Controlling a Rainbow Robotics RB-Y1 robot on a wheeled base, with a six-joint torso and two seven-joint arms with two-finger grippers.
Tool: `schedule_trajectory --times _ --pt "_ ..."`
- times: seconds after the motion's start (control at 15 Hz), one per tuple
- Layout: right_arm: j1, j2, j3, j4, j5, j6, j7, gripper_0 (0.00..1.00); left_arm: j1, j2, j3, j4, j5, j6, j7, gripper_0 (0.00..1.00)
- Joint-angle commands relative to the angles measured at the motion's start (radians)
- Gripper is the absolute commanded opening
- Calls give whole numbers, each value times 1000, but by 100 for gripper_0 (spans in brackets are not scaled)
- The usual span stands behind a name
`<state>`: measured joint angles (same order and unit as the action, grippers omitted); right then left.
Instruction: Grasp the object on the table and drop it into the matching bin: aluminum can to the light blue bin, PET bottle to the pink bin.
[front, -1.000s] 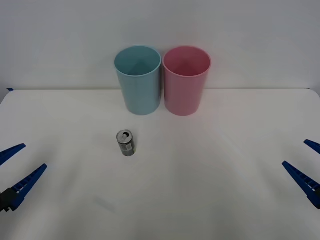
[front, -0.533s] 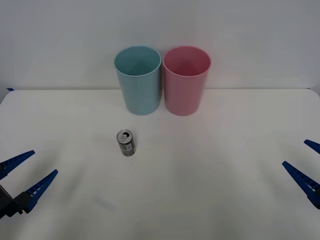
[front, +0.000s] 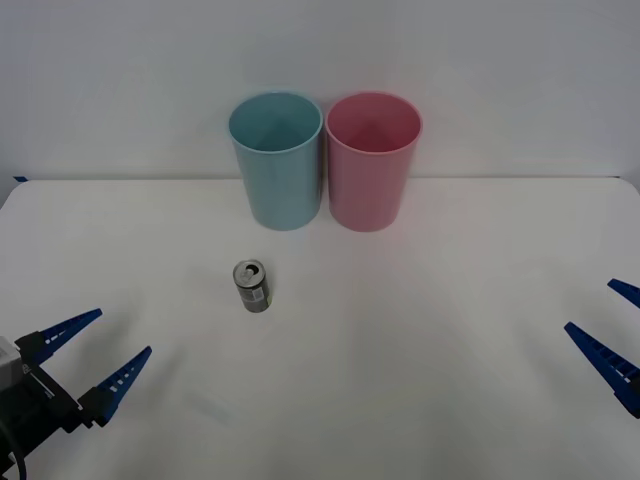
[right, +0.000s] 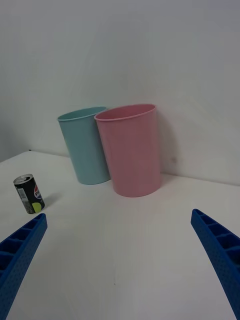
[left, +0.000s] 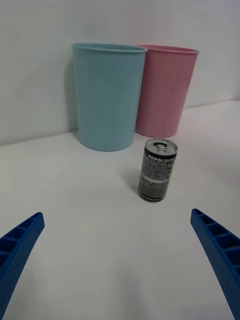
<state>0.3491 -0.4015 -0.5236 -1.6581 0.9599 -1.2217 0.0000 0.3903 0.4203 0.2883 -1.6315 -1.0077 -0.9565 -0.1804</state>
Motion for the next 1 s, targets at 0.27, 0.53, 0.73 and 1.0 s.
schedule_trajectory --times 0.27,0.53,0.73,1.0 --pt "0 0 0 0 0 0 0 100 -50 -3 -100 71 27 30 -1 100" --pt "0 0 0 0 0 0 0 100 -97 -51 -121 107 1 33 -16 100" --pt "0 0 0 0 0 0 0 100 -117 -115 -121 108 -57 41 -42 100" --pt "0 0 0 0 0 0 0 100 -176 -161 -129 182 -80 58 -162 100"
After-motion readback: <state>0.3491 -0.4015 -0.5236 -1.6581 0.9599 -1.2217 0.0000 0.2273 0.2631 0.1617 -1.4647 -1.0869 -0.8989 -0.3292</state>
